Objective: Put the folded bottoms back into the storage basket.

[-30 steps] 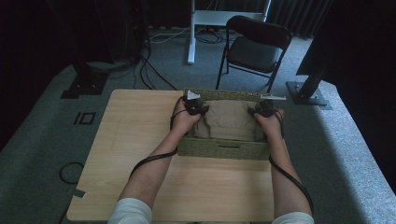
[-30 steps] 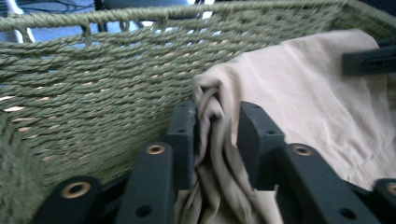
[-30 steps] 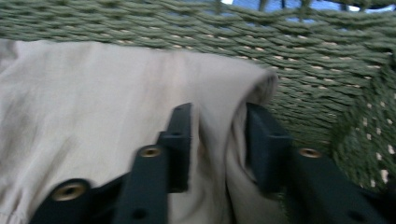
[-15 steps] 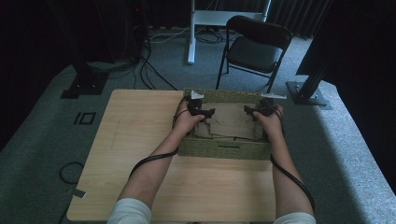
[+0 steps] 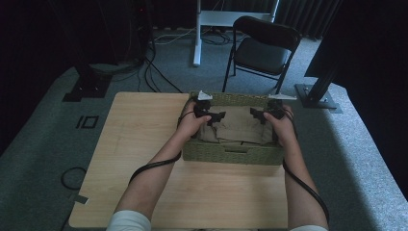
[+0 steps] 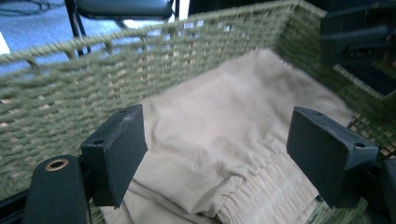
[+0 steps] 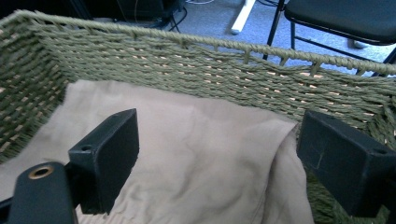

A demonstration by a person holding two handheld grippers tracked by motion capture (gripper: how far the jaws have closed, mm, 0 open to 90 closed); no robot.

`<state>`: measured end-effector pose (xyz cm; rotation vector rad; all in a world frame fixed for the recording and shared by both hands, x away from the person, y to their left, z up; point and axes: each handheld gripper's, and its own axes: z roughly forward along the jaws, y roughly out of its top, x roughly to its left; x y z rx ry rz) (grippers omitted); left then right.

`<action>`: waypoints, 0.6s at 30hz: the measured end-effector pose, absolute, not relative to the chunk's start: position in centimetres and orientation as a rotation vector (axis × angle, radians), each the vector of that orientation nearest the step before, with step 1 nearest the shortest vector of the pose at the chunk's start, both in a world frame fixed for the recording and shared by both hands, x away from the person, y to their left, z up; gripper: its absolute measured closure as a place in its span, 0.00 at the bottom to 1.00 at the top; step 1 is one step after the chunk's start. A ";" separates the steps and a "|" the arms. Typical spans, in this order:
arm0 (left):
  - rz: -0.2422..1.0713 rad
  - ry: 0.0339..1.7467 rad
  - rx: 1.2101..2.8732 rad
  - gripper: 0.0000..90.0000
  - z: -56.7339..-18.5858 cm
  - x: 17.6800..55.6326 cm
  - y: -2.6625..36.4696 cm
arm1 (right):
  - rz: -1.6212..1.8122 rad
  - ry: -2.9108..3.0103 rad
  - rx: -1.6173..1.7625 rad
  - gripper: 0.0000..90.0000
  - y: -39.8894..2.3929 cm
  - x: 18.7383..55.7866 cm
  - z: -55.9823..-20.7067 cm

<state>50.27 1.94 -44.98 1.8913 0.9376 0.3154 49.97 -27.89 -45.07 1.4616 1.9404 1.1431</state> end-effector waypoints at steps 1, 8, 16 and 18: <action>0.316 0.949 1.885 0.23 -44.7 50.1 2.1 | 1.148 1.940 1.467 0.15 -27.9 49.8 -45.0; 0.432 0.870 1.924 0.21 -43.4 48.3 2.5 | 1.135 2.023 1.424 0.16 -28.0 48.7 -44.2; 0.386 0.749 1.961 0.17 -42.7 46.3 3.2 | 1.178 2.003 1.405 0.16 -28.0 47.1 -42.8; 0.416 0.775 1.943 0.17 -42.5 46.0 3.3 | 1.177 2.000 1.391 0.16 -28.0 46.6 -42.5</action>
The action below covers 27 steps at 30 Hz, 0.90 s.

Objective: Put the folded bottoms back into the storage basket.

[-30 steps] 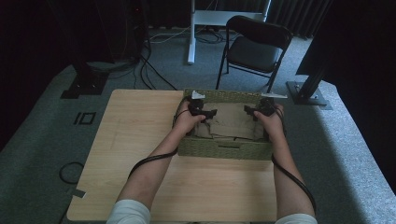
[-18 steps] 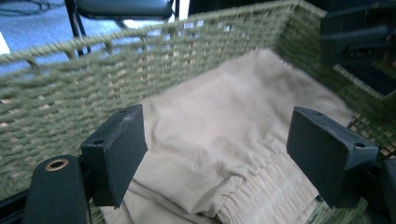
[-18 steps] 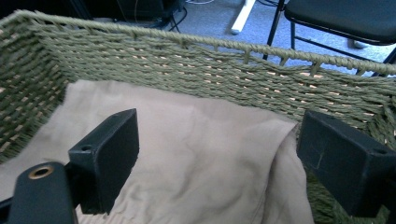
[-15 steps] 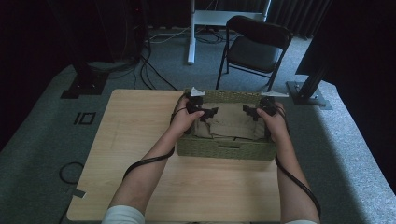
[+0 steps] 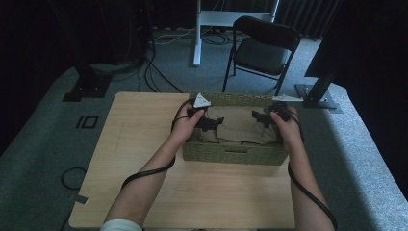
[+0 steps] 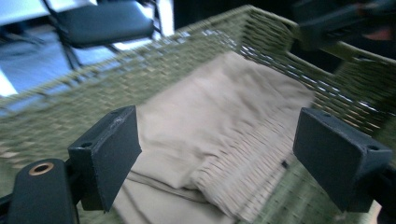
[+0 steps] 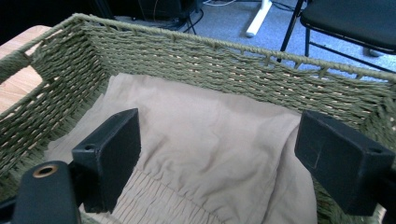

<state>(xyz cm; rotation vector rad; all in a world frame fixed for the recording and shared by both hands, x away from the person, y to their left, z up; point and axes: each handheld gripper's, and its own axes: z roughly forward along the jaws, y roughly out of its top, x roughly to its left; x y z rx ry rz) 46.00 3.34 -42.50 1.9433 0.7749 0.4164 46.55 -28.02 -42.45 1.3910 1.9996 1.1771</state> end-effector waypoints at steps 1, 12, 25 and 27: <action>0.408 0.796 1.923 0.17 -42.4 45.9 3.5 | 1.183 1.994 1.390 0.16 -28.0 46.3 -42.4; 0.392 0.766 1.915 0.18 -41.4 44.2 5.2 | 1.210 2.009 1.313 0.16 -28.2 43.7 -41.7; 0.363 0.731 1.882 0.17 -40.5 41.3 6.3 | 1.268 2.046 1.215 0.15 -27.4 40.3 -41.3; 0.364 0.715 1.883 0.17 -40.4 40.7 6.5 | 1.270 2.052 1.205 0.15 -27.4 39.8 -41.4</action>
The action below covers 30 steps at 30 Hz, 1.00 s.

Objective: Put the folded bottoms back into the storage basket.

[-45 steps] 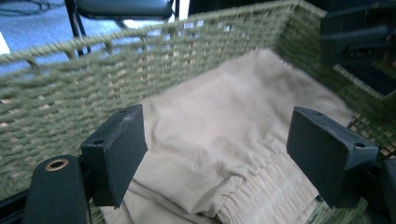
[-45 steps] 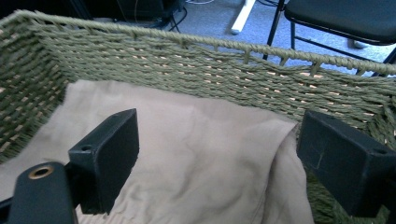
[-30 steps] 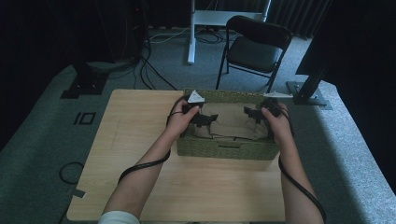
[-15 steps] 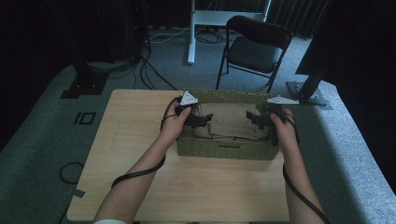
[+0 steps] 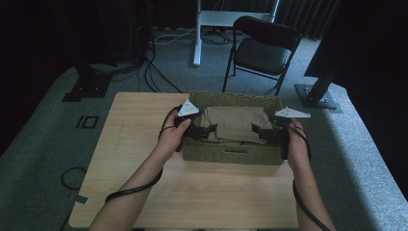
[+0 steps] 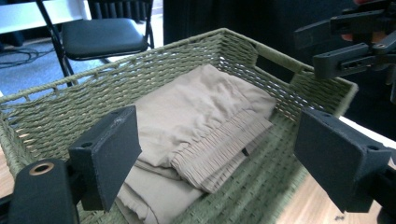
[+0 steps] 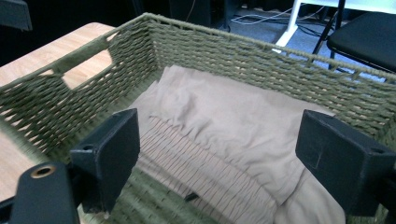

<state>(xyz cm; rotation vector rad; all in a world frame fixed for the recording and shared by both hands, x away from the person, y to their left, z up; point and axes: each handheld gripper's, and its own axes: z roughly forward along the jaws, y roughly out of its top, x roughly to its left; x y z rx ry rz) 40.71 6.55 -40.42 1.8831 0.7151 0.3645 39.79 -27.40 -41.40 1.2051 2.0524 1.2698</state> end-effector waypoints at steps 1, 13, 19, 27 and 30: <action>0.364 0.705 1.881 0.17 -40.4 40.4 6.7 | 1.268 2.056 1.202 0.15 -27.4 39.6 -41.4; 0.337 0.637 1.920 0.17 -41.2 37.4 8.0 | 1.227 2.054 1.133 0.14 -27.4 35.6 -41.5; 0.333 0.621 1.922 0.17 -41.9 35.6 8.9 | 1.263 2.115 1.084 0.14 -27.2 33.5 -42.4; 0.321 0.607 1.923 0.17 -43.4 34.1 9.4 | 1.239 2.201 1.013 0.13 -26.3 31.2 -43.8; 0.305 0.595 1.936 0.17 -44.0 33.5 9.4 | 1.259 2.233 1.009 0.16 -26.2 30.5 -44.8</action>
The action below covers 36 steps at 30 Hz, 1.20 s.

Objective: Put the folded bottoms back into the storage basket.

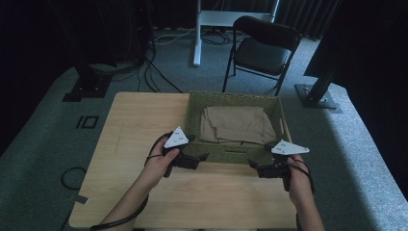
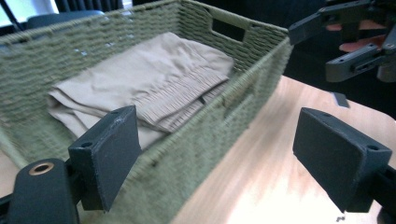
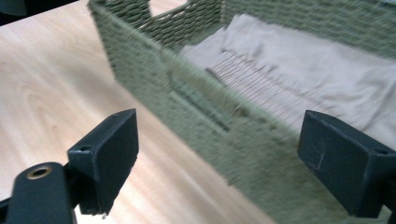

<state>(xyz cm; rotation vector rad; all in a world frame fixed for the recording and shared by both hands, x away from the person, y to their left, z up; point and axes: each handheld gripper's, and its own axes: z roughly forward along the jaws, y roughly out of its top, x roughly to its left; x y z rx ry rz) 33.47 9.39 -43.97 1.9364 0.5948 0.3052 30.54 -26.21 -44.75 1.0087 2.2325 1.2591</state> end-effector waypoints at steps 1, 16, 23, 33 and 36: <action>0.301 0.584 1.947 0.17 -44.2 33.3 9.4 | 1.273 2.256 1.007 0.16 -26.2 30.4 -45.0; 0.232 0.519 2.080 0.17 -48.9 31.4 9.1 | 1.263 2.309 1.052 0.16 -26.5 29.2 -50.3; 0.209 0.538 2.125 0.17 -51.1 31.5 9.0 | 1.217 2.315 1.092 0.16 -27.5 29.2 -52.3; 0.182 0.616 2.127 0.17 -53.4 31.8 9.8 | 1.128 2.317 1.173 0.16 -29.4 28.5 -54.4; 0.184 0.626 2.144 0.17 -53.9 31.9 9.9 | 1.127 2.308 1.198 0.16 -29.8 28.4 -54.5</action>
